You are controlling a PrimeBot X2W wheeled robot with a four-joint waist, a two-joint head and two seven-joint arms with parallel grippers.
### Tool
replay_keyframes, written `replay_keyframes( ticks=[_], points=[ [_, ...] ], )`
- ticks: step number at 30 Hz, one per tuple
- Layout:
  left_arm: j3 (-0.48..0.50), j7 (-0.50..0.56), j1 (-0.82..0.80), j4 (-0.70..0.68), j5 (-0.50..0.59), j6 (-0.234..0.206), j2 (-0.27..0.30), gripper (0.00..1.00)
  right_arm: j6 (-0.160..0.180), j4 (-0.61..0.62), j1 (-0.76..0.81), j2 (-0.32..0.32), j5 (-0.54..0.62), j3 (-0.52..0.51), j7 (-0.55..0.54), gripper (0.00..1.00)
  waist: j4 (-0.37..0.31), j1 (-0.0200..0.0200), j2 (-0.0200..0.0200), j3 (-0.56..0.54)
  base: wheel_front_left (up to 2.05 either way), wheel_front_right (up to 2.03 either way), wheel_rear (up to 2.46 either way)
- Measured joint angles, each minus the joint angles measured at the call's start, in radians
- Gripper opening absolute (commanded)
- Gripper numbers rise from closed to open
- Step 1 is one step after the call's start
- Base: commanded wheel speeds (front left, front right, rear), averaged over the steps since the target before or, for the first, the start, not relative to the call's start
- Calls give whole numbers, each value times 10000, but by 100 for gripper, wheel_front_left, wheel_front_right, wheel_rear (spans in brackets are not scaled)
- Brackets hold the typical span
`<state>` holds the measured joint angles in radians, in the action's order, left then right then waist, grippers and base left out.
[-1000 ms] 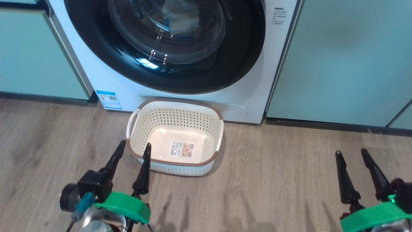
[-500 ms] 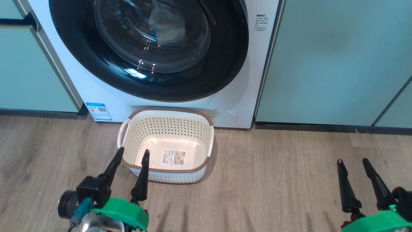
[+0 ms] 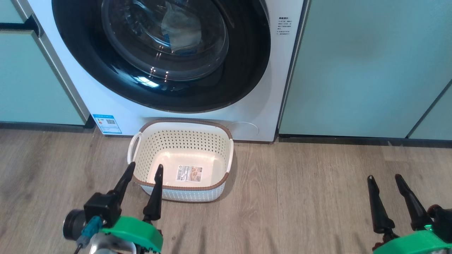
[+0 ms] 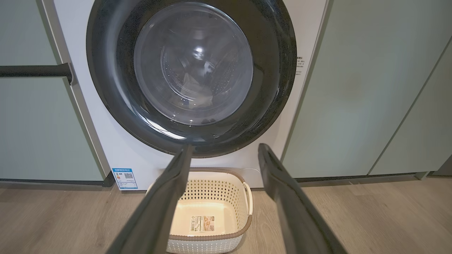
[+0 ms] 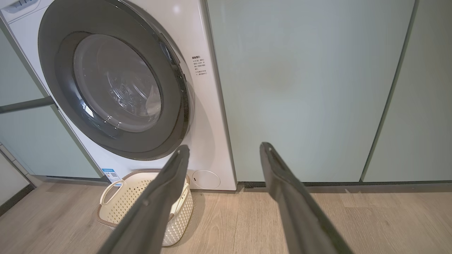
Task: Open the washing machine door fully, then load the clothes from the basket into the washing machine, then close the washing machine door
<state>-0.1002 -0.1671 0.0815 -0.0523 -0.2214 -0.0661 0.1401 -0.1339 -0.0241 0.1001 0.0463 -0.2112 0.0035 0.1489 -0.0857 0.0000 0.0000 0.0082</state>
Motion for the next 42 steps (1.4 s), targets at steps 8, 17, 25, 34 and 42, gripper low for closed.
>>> replay_keyframes(
  ticks=[8, 17, 25, 34, 42],
  points=[
    [-50, 0, 2, 2, 0, -73, 21, 100, 0, -15, 0, 0, 0, 46, -10, 100, -3, 0, 0, 18, 0, 0, 0],
    [-142, 12, 320, 711, -234, -157, -132, 0, -2, -717, 300, -8, -230, 88, -12, 0, 28, 0, 0, 32, 0, 0, 0],
    [-102, 190, 327, 886, -1304, -56, -136, 0, -2, -821, 306, -6, -1329, 88, -130, 0, 90, 0, 0, 25, 0, 0, 0],
    [-27, 353, 179, 1074, -2357, 119, -155, 0, -2, -938, 141, 0, -2389, 82, -261, 0, 152, 0, 0, 18, 0, 0, 0],
    [15, 451, 141, 1266, -3141, 272, -173, 0, -2, -1045, 140, 15, -3200, 67, -349, 0, 198, 0, 0, 13, 0, 0, 0]
  ],
)
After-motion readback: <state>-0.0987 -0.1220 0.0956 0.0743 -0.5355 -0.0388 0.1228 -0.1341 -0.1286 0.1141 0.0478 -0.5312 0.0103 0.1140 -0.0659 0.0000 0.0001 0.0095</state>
